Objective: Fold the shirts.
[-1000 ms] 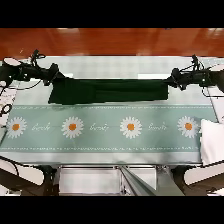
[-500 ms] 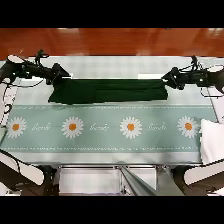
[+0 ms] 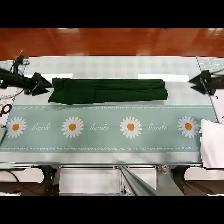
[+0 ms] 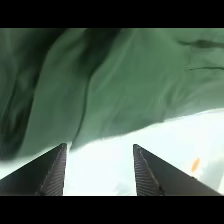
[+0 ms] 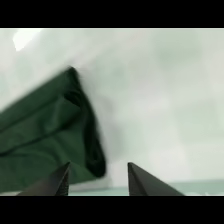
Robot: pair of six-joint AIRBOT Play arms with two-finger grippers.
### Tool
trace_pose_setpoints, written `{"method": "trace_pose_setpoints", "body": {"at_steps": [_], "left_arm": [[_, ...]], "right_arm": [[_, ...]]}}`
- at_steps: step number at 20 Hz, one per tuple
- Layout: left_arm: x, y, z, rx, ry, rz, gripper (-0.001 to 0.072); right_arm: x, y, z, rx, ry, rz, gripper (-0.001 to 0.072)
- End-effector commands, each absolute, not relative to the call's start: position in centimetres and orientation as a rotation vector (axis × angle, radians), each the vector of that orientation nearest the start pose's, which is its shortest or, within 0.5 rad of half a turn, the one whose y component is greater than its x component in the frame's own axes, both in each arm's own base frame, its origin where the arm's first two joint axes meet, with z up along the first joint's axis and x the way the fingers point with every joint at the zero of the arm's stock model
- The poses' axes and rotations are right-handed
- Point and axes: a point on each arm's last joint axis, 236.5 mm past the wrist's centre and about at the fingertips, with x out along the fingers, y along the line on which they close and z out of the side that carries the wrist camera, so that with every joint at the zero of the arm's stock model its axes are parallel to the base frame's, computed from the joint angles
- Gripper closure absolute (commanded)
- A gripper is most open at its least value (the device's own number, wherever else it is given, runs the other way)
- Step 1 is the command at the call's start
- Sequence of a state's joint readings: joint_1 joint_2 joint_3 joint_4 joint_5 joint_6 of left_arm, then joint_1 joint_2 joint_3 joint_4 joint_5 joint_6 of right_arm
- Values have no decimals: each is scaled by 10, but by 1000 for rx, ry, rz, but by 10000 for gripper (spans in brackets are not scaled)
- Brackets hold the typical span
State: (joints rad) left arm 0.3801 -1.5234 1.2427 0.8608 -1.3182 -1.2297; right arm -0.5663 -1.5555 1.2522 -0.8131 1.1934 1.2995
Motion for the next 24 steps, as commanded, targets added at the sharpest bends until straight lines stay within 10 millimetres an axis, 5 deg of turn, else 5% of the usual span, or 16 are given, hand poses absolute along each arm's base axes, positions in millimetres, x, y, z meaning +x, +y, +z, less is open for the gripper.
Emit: {"method": "trace_pose_setpoints", "body": {"at_steps": [1,4,7,19,20,21,23,24], "left_arm": [[363,5,-20,-611,1184,-211,203],[341,-10,-18,-593,1169,-213,203],[341,-19,-7,-585,1145,-239,203],[343,-28,-3,-601,1139,-261,203],[343,-28,-3,-600,1139,-262,203],[343,-29,-3,-601,1142,-263,203],[341,-30,-3,-602,1148,-268,203],[341,-31,-3,-605,1150,-272,203]], "right_arm": [[404,-92,-49,931,1160,46,291],[428,-56,-64,1047,1164,161,290],[449,-27,-78,1084,1201,239,290],[500,45,-96,1021,1288,330,293],[505,50,-96,1014,1282,328,315],[509,55,-94,1001,1271,330,412],[515,62,-86,971,1256,354,684],[516,65,-79,960,1249,368,684]]}}
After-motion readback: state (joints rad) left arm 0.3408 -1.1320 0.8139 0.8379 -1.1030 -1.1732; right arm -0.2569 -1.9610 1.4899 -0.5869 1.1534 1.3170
